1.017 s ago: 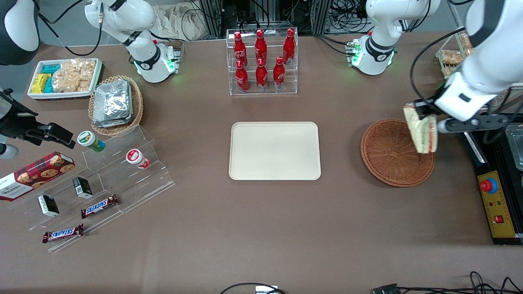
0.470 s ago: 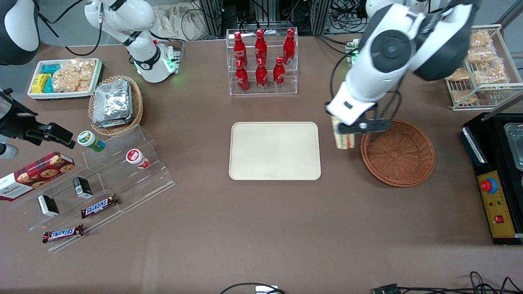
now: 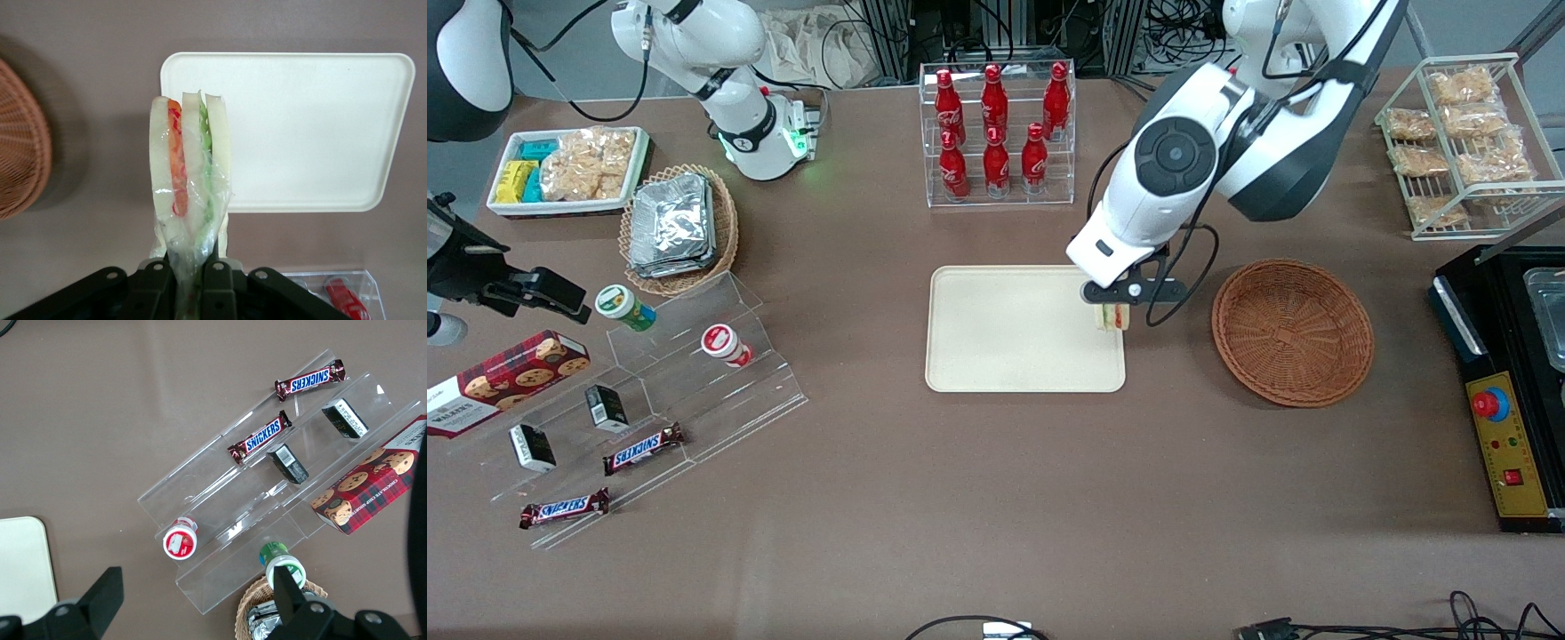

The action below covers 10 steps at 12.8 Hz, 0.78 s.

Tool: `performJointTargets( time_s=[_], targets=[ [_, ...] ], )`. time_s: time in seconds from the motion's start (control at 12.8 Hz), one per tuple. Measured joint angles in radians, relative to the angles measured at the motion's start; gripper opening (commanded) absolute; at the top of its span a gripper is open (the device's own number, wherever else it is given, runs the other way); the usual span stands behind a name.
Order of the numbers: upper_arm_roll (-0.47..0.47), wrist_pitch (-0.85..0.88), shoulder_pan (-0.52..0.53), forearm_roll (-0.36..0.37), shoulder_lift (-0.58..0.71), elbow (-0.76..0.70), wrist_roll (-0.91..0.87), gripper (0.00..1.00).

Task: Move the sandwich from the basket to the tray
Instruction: 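Carry the sandwich over the cream tray with the left gripper, then lower the sandwich onto the tray and open the left gripper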

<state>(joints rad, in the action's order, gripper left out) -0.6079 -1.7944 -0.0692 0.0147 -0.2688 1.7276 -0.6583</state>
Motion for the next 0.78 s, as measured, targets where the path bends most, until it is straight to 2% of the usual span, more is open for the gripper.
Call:
performJointTargets(
  time_s=[0.39, 0.63, 0.78],
  targets=[
    [0.001, -0.342, -0.004, 0.087, -0.081, 0.249, -0.011, 0.0],
    [0.004, -0.436, -0.004, 0.177, -0.185, 0.266, -0.084, 0.0],
    [0.004, -0.47, -0.004, 0.208, -0.232, 0.265, -0.12, 0.0]
  ],
)
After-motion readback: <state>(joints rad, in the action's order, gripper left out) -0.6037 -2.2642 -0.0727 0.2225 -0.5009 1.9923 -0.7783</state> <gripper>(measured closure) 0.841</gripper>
